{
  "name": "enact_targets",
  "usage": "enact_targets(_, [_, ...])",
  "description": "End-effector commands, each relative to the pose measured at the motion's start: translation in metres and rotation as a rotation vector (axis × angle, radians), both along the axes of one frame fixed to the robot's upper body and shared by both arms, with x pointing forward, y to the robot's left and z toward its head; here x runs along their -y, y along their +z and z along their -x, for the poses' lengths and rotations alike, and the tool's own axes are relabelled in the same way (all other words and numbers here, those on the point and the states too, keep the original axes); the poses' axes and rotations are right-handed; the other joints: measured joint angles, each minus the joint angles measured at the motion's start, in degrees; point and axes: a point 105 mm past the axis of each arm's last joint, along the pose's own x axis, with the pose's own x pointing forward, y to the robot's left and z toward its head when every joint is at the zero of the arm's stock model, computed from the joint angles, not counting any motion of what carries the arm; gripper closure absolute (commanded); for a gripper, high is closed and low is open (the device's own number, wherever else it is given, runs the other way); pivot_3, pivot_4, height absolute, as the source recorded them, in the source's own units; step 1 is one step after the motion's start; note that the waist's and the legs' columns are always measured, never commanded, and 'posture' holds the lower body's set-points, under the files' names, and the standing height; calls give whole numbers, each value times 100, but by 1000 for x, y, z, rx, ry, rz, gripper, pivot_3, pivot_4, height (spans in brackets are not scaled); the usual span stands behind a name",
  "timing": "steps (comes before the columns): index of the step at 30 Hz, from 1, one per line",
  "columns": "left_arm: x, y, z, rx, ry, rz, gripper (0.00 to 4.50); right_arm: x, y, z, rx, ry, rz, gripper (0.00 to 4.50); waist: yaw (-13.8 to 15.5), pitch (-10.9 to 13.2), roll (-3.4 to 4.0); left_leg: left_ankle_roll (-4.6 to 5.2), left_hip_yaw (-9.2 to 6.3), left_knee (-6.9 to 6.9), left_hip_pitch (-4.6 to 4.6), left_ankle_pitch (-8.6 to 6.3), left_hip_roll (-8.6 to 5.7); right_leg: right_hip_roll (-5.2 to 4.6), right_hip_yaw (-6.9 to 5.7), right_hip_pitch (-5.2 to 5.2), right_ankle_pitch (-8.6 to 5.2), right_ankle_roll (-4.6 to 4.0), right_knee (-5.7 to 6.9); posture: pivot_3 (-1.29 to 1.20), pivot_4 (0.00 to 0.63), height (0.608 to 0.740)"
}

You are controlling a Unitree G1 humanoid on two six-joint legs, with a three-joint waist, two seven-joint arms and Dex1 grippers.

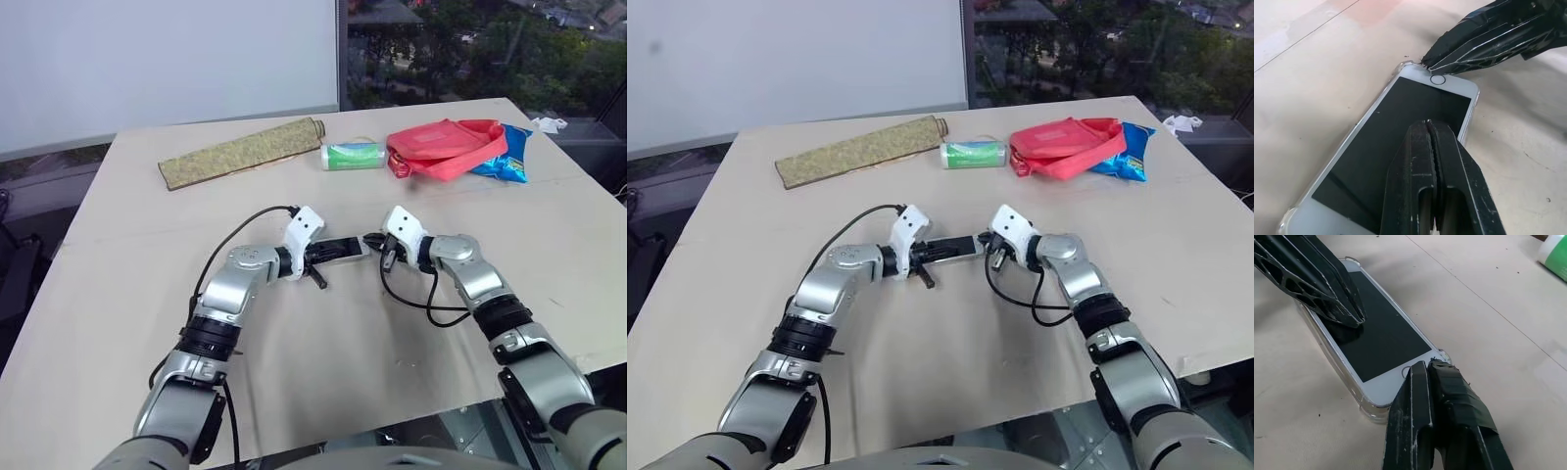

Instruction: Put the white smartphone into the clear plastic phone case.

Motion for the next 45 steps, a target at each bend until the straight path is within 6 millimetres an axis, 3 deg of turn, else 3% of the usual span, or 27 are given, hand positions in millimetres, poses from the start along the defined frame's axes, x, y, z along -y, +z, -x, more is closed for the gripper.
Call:
enact_targets(1, [7,-11,6,-45,-16,37,4500,16,-80,44,-308,45,129,4430,7,-7,1,0,0,-4,0,0,0,-3,0,0,-1,-1,-4,0,150,740])
enact_targets(5, [5,-32,11,-86,-17,-3,4500,20,-84,48,-321,54,138,4430,53,-49,0,0,0,-38,1,-1,-2,-3,-7,0,-10,-14,-30,0,150,740])
enact_targets(10, [6,-41,12,-97,-23,-33,4500,23,-80,50,-342,81,124,4430,103,-90,15,0,-7,-83,4,-1,0,6,-18,1,-15,-23,-68,0,150,740])
enact_targets(27, [4,-45,11,-99,-25,-41,4500,49,-83,60,-434,91,216,4430,193,-110,41,-1,-22,-95,-5,-3,-5,-4,-41,1,-23,-21,-88,0,150,740])
enact_targets(30, [8,-34,8,-38,-38,-6,4500,41,-61,47,-335,82,118,4430,260,-109,40,-8,-27,-98,-6,-12,-10,-8,-45,1,-38,-15,-89,0,150,740])
enact_targets(33, [11,-21,6,25,-17,46,4500,27,-20,30,-215,64,-101,4430,262,-80,36,-13,-27,-98,-12,-19,-10,-32,-46,1,-43,-17,-90,0,150,740])
enact_targets(38, [10,-5,12,103,-31,100,4500,27,33,24,-133,106,-357,4430,247,-5,54,-12,-27,-96,-79,-18,-10,-38,-44,-60,-39,-18,-88,0,150,740])
enact_targets(42, [4,20,17,177,-18,208,4500,39,62,26,-113,123,-457,3210,258,45,71,-12,-28,-88,-184,-18,-11,-40,-41,-160,-6,-28,-77,0,150,740])
enact_targets(45, [0,37,19,227,6,275,4500,48,72,29,-103,123,-478,1698,271,91,74,-13,-38,-78,-233,-17,-15,-47,-45,-202,-2,-31,-75,0,150,740])
